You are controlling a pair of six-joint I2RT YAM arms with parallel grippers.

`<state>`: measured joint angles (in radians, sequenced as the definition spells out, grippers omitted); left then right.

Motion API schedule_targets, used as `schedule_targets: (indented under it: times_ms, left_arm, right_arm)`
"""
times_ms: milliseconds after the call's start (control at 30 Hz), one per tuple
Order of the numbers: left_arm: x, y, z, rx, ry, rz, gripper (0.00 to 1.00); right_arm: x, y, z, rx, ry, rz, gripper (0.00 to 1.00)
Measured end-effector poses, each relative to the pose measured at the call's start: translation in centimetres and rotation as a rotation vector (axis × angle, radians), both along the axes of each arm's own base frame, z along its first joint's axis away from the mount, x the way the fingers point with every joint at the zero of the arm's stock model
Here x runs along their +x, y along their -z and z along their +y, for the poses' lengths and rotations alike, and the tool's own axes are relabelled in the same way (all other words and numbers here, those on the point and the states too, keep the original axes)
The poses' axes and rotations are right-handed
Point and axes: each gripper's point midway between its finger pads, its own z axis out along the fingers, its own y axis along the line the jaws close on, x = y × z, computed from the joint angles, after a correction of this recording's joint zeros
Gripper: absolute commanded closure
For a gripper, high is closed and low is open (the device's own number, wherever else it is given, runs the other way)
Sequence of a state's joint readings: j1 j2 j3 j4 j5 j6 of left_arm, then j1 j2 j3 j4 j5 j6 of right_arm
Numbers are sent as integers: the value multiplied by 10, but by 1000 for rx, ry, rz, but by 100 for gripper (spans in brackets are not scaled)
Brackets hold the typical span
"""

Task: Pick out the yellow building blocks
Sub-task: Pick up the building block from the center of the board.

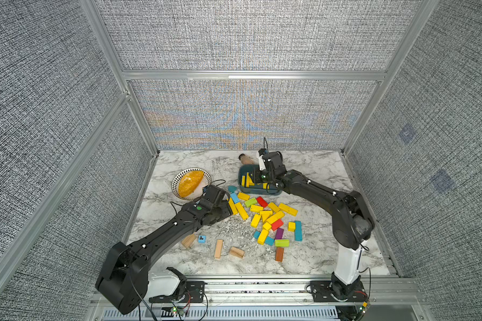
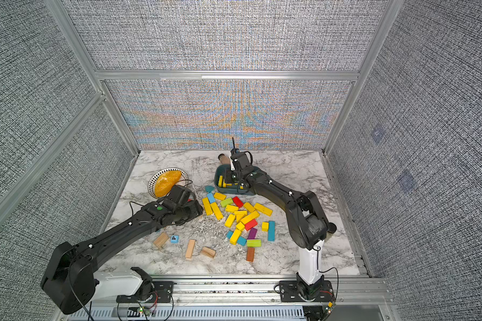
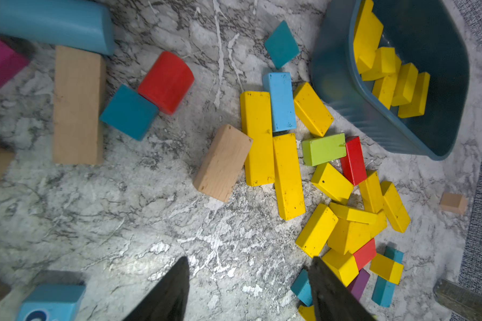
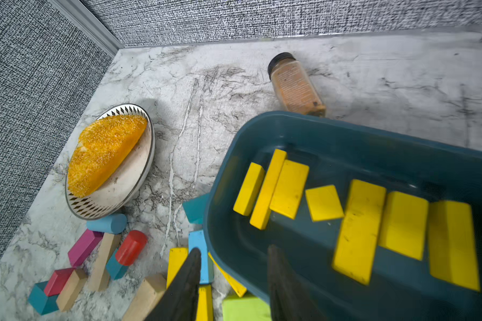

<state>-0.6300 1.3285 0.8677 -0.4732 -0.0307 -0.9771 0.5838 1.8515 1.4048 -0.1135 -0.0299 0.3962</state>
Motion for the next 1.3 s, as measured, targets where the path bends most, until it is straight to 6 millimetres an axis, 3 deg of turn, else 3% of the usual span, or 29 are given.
schedule_targets:
  times_ms: [233, 467, 867, 1067, 1300]
  left_arm:
    - [-2, 18, -32, 88, 31, 84, 31]
    - [5, 31, -61, 205, 61, 144, 29]
    - [18, 65, -76, 384, 110, 235, 31]
    - [22, 85, -80, 422, 134, 263, 40]
    - [26, 93, -83, 433, 157, 263, 51]
  right_arm:
    - [-53, 12, -53, -64, 64, -5, 59]
    - [-80, 28, -83, -108, 121, 11, 59]
    - [-91, 27, -99, -123, 158, -8, 59]
    - [-95, 30, -103, -129, 161, -4, 59]
    - [-98, 32, -104, -126, 164, 3, 59]
